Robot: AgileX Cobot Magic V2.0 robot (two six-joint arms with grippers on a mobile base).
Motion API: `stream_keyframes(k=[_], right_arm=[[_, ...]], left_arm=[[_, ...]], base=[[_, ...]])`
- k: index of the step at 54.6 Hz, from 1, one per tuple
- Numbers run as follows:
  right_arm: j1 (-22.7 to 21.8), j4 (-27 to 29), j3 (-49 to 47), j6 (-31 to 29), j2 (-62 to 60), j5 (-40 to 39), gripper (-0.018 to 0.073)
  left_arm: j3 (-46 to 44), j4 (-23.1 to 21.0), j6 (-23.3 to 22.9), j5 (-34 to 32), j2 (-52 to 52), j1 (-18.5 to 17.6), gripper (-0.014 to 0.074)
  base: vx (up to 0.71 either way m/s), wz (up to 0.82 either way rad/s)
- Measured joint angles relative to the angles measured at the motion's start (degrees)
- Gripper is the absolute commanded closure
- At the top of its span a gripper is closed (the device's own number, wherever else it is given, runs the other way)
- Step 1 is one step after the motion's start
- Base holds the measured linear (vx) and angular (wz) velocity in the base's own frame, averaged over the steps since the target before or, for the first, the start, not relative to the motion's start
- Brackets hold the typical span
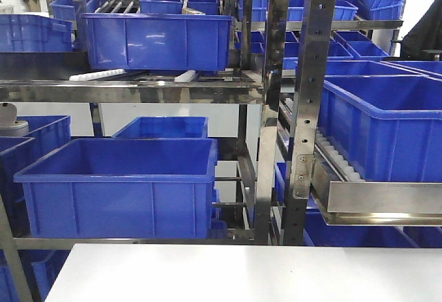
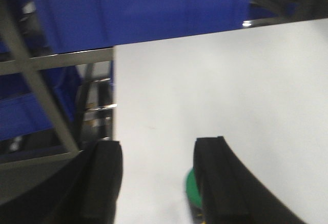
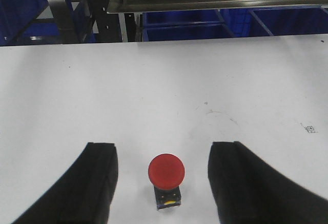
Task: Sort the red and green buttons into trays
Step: 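Close left gripper on green button and right gripper on red button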
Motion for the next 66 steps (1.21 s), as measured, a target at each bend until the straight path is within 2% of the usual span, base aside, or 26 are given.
stream_keyframes(k=[7, 11, 16, 32, 47, 54, 66], right_arm=[[0.0, 0.0, 0.0, 0.0, 0.0, 0.0, 0.0092], [0.0, 0.0, 0.0, 0.0, 0.0, 0.0, 0.0092], [0.0, 0.0, 0.0, 0.0, 0.0, 0.0, 0.0092], [0.0, 0.0, 0.0, 0.0, 0.0, 0.0, 0.0092], [0.0, 0.0, 0.0, 0.0, 0.0, 0.0, 0.0092], [0.0, 0.0, 0.0, 0.0, 0.0, 0.0, 0.0092], [0.0, 0.0, 0.0, 0.0, 0.0, 0.0, 0.0092]], left_arm=[[-0.1, -0.1, -0.6, -1.2, 4.8, -4.2, 0.0037], [-0.2, -0.6, -1.4, -1.2, 8.0, -5.1, 0.0023], [-0.3, -0.7, -1.8, -1.9, 11.5, -5.1, 0.0019], [-0.4, -0.8, -2.0, -10.3, 21.7, -5.2, 0.002], [-0.5, -1.1, 2.7, -15.9, 30.5, -5.2, 0.002], [-0.5, -4.6, 4.0, -19.8, 34.2, -5.2, 0.002], [-0.8, -15.3, 10.7, -26.0, 40.4, -5.2, 0.002]], base=[[0.0, 0.0], [0.0, 0.0], [0.0, 0.0], [0.0, 0.0], [0.0, 0.0], [0.0, 0.0], [0.0, 0.0]])
